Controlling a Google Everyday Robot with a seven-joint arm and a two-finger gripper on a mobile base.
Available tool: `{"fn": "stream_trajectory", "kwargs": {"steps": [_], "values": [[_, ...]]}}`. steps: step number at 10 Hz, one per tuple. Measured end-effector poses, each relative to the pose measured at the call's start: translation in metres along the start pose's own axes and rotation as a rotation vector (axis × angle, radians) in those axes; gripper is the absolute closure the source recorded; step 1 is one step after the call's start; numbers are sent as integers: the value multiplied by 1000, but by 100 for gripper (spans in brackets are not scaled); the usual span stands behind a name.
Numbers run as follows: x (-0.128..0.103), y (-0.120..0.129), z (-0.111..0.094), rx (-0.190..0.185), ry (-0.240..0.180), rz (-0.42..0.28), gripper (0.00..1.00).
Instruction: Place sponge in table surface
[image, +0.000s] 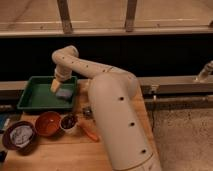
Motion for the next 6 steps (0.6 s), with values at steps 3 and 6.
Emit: {"fn": "stream_trajectory", "kwargs": {"steps": [3,6], "values": [[6,-2,19,-42,29,14,20],[5,-1,20,-41,31,16,20]]}}
